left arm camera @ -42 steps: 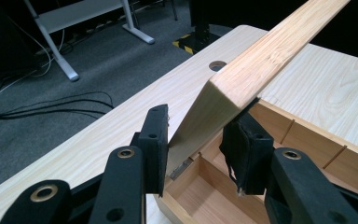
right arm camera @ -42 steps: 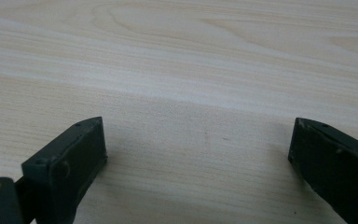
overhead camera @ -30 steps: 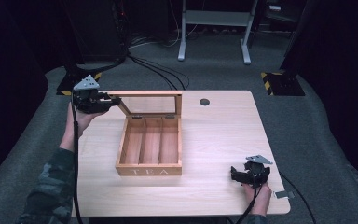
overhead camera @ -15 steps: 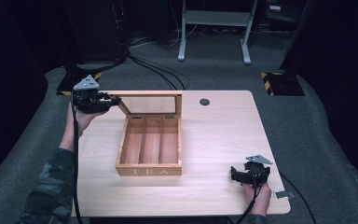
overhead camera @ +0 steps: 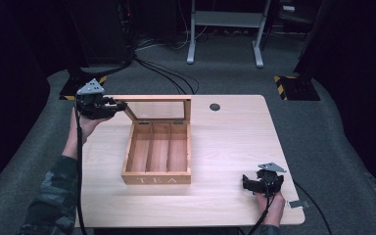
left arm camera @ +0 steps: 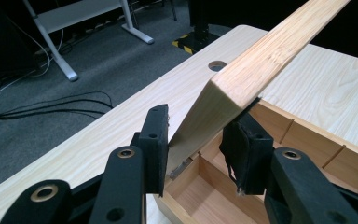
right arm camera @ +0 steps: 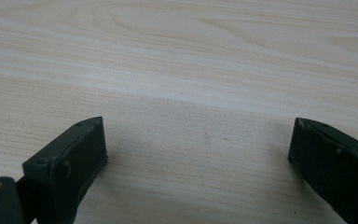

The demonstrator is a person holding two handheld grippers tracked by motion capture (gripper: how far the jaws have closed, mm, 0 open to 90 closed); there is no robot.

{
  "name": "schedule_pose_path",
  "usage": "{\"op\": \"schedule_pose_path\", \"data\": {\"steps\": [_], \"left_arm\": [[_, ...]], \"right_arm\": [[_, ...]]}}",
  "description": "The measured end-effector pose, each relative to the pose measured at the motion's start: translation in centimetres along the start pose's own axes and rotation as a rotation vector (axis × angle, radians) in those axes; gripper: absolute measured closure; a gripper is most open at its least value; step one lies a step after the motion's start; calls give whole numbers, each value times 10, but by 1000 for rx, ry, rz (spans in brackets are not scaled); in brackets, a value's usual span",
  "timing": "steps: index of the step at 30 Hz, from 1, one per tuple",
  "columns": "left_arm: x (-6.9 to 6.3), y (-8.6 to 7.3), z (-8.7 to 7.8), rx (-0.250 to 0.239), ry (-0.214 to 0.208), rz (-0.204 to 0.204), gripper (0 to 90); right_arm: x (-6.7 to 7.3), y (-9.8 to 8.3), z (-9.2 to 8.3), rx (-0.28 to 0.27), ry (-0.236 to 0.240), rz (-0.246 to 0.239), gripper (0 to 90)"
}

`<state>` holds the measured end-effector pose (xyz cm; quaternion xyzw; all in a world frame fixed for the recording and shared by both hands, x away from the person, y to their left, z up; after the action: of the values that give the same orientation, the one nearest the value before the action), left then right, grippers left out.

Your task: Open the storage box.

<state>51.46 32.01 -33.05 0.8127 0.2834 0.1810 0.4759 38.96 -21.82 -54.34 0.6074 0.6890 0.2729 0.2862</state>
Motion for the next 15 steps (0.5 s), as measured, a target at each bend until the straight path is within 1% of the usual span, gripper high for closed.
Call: {"op": "schedule_pose_path", "data": {"steps": [15], "left_arm": [[-1, -1, 0, -6, 3, -1, 613]], "right_arm": [[0, 0, 0, 0, 0, 0, 36]]}}
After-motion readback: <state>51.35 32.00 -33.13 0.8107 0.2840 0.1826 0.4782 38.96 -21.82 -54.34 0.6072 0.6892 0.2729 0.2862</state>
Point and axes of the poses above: each handheld gripper's, and its own axes: z roughly forward along the jaws, y roughly out of its top, x roughly to its left, the point moved 2 cm from there along z, roughly forward along the jaws, and after that the axes turned 6 degrees about -y, right-handed, at the moved point
